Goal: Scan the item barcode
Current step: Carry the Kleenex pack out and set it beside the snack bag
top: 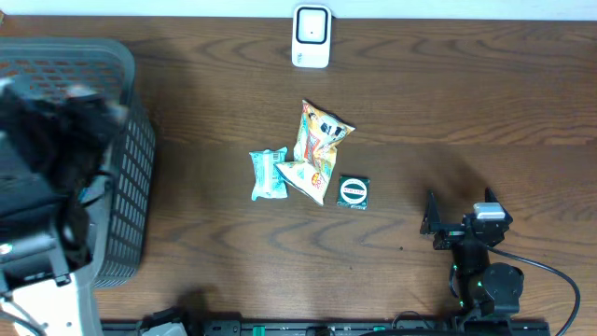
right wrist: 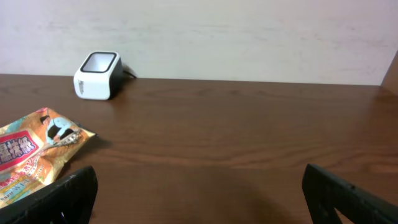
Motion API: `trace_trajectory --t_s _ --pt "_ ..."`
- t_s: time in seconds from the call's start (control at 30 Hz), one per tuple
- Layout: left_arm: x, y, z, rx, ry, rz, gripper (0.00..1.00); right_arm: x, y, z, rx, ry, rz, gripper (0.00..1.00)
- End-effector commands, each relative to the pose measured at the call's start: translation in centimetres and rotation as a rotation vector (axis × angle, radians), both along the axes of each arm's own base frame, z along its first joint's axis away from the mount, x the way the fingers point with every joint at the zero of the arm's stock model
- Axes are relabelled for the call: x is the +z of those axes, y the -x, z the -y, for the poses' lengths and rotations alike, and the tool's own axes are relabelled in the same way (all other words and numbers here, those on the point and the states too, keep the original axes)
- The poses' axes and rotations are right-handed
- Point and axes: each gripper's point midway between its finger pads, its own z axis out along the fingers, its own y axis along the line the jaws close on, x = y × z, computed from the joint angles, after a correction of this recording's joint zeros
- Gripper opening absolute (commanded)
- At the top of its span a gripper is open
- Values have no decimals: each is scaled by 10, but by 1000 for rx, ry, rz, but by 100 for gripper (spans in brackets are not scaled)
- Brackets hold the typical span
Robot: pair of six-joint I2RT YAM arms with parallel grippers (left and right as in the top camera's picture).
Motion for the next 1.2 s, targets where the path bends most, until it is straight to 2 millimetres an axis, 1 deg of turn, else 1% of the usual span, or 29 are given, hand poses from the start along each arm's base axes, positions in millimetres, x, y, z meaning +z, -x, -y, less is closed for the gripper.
trace_trajectory --t_s 0.0,0.1,0.17,0.2,0.23,0.27,0.43,0.53,0.6,0.73,0.8,0.9,0.93,1.0,1.03,1.07,1.13,1.17 --pt "-7 -12 61 -222 23 -26 38 -1 0 -4 18 10 -1 99" --pt "-25 -18 108 -389 -14 -79 38 -1 0 -4 18 10 -1 99" --pt "-45 -22 138 -475 -44 -142 38 -1 0 -4 18 10 -1 99" --pt "-54 -24 148 -496 -60 -169 38 -1 0 -4 18 10 -1 99" --pt "-67 -27 161 -519 -83 -204 38 -1 0 -4 18 10 -1 99" --pt "-86 -32 181 -553 -120 -249 38 -1 0 -4 18 10 -1 99" --pt "-143 -46 249 -691 -171 -339 38 -1 0 -4 18 10 -1 99" --pt "-178 -53 282 -764 -205 -371 38 -1 0 -4 18 10 -1 99" --pt "-205 -58 303 -820 -238 -383 38 -1 0 -4 18 10 -1 99" --pt "-254 -61 338 -942 -322 -388 38 -1 0 -4 18 10 -1 99" --pt "-276 -59 352 -998 -361 -390 38 -1 0 -4 18 11 -1 99" --pt "-300 -55 367 -1091 -435 -376 38 -1 0 -4 18 10 -1 99" --pt "-305 -55 369 -1124 -464 -366 41 -1 0 -4 18 10 -1 99" --pt "-309 -55 368 -1164 -531 -348 61 -1 0 -4 18 10 -1 99" --pt "-308 -57 365 -1160 -562 -345 80 -1 0 -4 18 11 -1 99" --pt "-303 -59 360 -1154 -599 -340 85 -1 0 -4 18 10 -1 99" --pt "-286 -64 347 -1134 -665 -331 93 -1 0 -4 18 10 -1 99" --pt "-271 -65 340 -1128 -695 -320 97 -1 0 -4 18 10 -1 99"
